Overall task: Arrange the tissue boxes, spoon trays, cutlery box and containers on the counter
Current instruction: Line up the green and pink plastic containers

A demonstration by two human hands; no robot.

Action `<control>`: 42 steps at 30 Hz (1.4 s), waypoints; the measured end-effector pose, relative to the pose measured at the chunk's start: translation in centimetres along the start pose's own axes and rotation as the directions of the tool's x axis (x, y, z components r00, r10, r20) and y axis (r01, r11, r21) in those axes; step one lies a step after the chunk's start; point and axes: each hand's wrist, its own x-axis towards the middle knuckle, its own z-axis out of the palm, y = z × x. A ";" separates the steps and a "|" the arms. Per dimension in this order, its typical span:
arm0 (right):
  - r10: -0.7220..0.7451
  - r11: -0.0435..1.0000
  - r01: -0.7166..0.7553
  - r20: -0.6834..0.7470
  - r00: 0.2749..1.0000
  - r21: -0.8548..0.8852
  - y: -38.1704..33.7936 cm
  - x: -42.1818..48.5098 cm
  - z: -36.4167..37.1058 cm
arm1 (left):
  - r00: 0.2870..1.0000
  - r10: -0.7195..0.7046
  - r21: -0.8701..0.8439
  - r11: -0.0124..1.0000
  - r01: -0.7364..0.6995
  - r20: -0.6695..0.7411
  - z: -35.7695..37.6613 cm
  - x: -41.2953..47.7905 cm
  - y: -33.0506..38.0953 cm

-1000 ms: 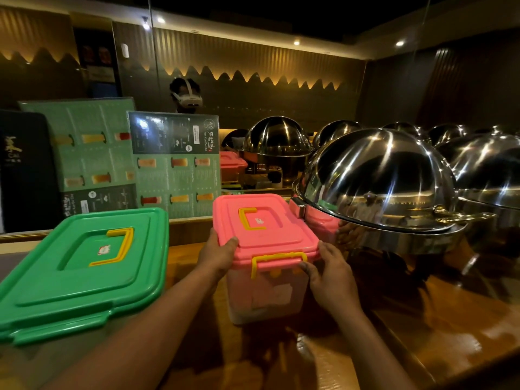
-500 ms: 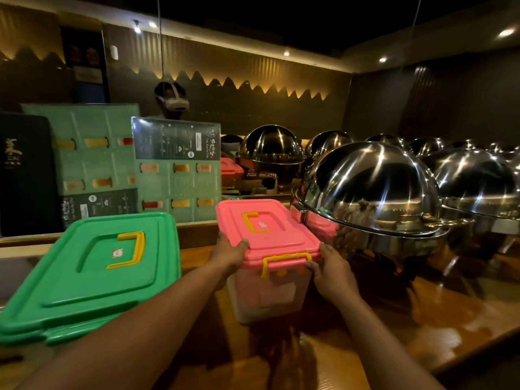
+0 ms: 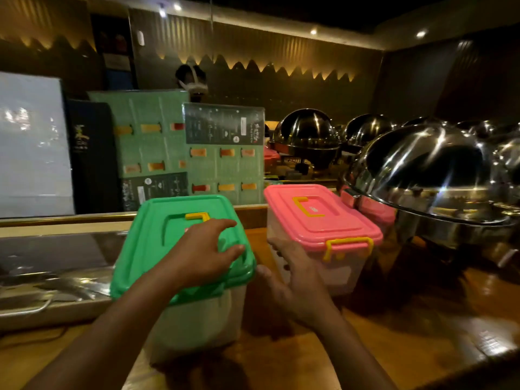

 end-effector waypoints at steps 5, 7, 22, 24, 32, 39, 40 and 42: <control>0.049 0.999 -0.047 0.097 0.994 -0.018 -3.1 0.0 4.2 | 0.990 -0.087 0.030 0.995 0.090 -0.109 -3.4 -4.7 -6.9; 0.092 0.995 -0.090 0.050 0.995 -0.035 -2.9 -0.2 4.7 | 0.978 -0.159 0.061 0.984 0.168 -0.136 -3.8 -6.4 -9.3; 0.154 0.936 -0.172 -0.083 0.985 -0.308 -2.7 -1.1 3.8 | 0.972 -0.225 -0.248 0.947 0.204 -0.060 -0.6 -4.9 -10.9; 0.154 0.926 -0.174 -0.084 0.984 -0.335 -1.7 -0.8 3.3 | 0.975 -0.218 -0.271 0.943 0.195 -0.054 0.1 -4.0 -10.2; 0.185 0.862 -0.190 -0.056 0.981 -0.470 2.3 0.9 1.3 | 0.975 -0.213 -0.283 0.941 0.187 -0.066 2.6 -0.8 -8.3; 0.169 0.843 -0.173 -0.055 0.984 -0.510 3.6 1.8 1.4 | 0.974 -0.212 -0.320 0.931 0.177 -0.080 3.6 1.0 -8.7; 0.164 0.850 -0.170 -0.056 0.985 -0.499 3.8 1.9 1.4 | 0.975 -0.209 -0.317 0.932 0.174 -0.080 3.6 1.3 -8.8; 0.158 0.857 -0.164 -0.054 0.986 -0.488 4.2 2.0 1.6 | 0.976 -0.204 -0.310 0.935 0.171 -0.079 3.6 1.5 -9.0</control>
